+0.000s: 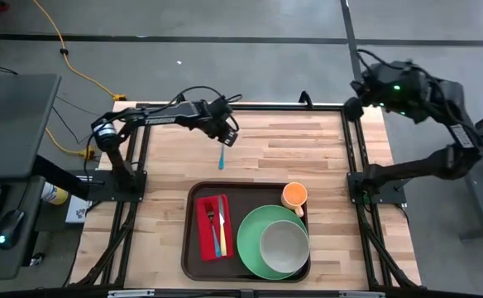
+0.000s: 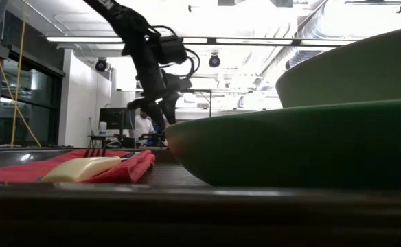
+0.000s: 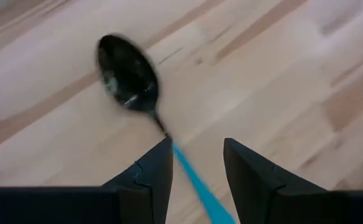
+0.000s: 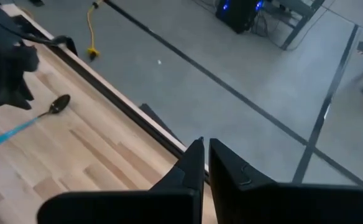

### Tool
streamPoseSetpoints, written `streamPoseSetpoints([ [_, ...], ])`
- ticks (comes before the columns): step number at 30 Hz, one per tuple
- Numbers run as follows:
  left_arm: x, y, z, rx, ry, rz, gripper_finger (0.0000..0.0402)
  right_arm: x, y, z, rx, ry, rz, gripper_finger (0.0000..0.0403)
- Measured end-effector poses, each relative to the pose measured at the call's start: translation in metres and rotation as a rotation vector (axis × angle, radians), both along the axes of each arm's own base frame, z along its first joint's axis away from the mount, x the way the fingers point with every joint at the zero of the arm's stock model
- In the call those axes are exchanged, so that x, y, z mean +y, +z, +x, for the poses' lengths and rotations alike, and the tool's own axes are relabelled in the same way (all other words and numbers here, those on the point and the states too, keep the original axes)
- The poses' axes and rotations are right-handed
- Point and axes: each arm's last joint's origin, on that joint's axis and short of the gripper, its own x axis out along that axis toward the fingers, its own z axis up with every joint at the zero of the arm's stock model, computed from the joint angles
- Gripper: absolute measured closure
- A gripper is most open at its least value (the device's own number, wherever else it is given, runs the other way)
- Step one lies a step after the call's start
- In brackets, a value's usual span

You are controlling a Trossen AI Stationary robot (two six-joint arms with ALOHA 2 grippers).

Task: Set up tray
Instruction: Put the blue spoon on top of the red napkin to the left of the blue fork

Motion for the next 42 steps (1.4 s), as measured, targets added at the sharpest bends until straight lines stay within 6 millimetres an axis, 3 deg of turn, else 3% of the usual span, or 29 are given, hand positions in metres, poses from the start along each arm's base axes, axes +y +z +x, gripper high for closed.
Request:
streamPoseSetpoints([
  [6,0.001,-0.002,0.001,0.039,0.096,-0.055,0.0229,0.009,0.003,-0.02,-0.016,0.025,-0.021,0.0402],
  [13,0.001,-0.003,0.0,0.034,0.187,-0.098,0.0229,0.012,0.005,-0.03,0.004,0.045,-0.054,0.0403],
  [23,0.007,-0.043,0.007,0.11,0.217,-0.256,0.0229,0.016,0.005,-0.038,0.029,0.068,-0.078,0.0403],
  [33,0.013,-0.042,0.006,0.102,0.307,-0.193,0.0229,0.022,0.004,-0.054,0.034,0.05,-0.084,0.0403],
  [42,0.027,-0.046,0.019,0.035,0.293,-0.211,0.0229,0.027,0.005,-0.066,0.009,0.043,-0.102,0.0403],
])
